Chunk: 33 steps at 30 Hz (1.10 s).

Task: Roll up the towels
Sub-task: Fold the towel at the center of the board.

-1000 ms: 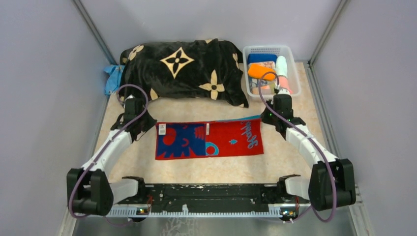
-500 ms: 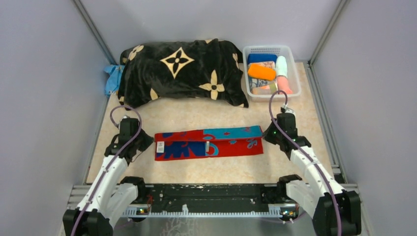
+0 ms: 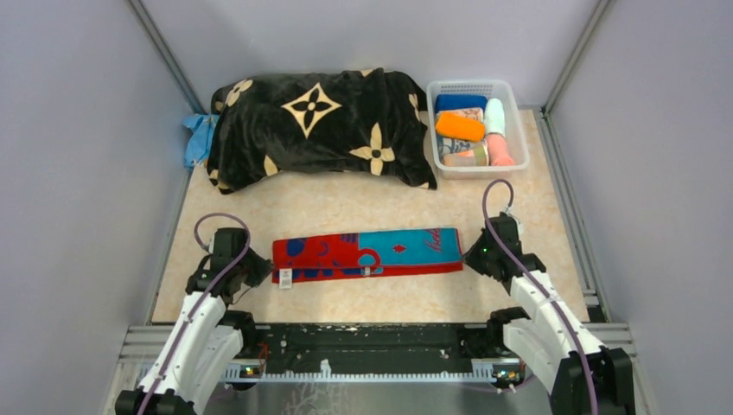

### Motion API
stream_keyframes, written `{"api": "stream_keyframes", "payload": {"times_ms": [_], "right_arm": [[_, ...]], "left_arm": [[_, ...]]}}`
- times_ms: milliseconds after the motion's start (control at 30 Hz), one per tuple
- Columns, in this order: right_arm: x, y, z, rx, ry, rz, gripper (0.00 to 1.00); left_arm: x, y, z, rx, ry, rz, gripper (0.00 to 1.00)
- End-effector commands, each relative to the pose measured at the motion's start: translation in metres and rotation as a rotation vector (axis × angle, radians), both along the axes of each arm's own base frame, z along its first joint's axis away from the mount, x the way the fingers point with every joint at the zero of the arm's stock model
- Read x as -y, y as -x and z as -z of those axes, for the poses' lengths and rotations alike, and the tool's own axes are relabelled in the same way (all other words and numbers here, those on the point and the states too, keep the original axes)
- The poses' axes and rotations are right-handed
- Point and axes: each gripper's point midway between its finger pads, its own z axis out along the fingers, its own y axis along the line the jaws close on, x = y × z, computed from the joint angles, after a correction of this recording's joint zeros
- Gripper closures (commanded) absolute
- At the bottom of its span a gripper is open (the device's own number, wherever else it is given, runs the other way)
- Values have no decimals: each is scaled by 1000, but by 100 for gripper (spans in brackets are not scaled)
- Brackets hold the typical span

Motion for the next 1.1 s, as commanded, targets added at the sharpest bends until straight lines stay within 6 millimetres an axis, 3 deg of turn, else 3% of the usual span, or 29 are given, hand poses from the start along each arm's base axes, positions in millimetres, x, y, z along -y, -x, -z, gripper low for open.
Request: {"api": "stream_keyframes", "payload": {"times_ms": [0, 267, 533, 600, 700, 833, 867, 1067], "right_arm": [[-6, -1, -10, 25, -59, 20, 100], [-9, 8, -16, 11, -93, 33, 100], [5, 19, 3, -38, -47, 117, 100], [9, 21, 9, -48, -33, 133, 100], [10, 22, 15, -60, -22, 138, 100], [7, 25, 22, -81, -36, 121, 100], [4, 24, 22, -81, -45, 111, 99], [-1, 21, 10, -73, -45, 53, 68]], "left_arm": [[-2, 7, 3, -25, 32, -68, 92], [-4, 14, 1, -59, 44, -109, 91], [-8, 20, 7, -90, 38, -148, 90], [-10, 20, 9, -92, 28, -152, 88], [-10, 20, 12, -97, 17, -143, 75], [-9, 20, 15, -116, 14, -132, 73], [-9, 20, 16, -120, 13, -132, 72], [-11, 15, 7, -88, 0, -127, 68]]}}
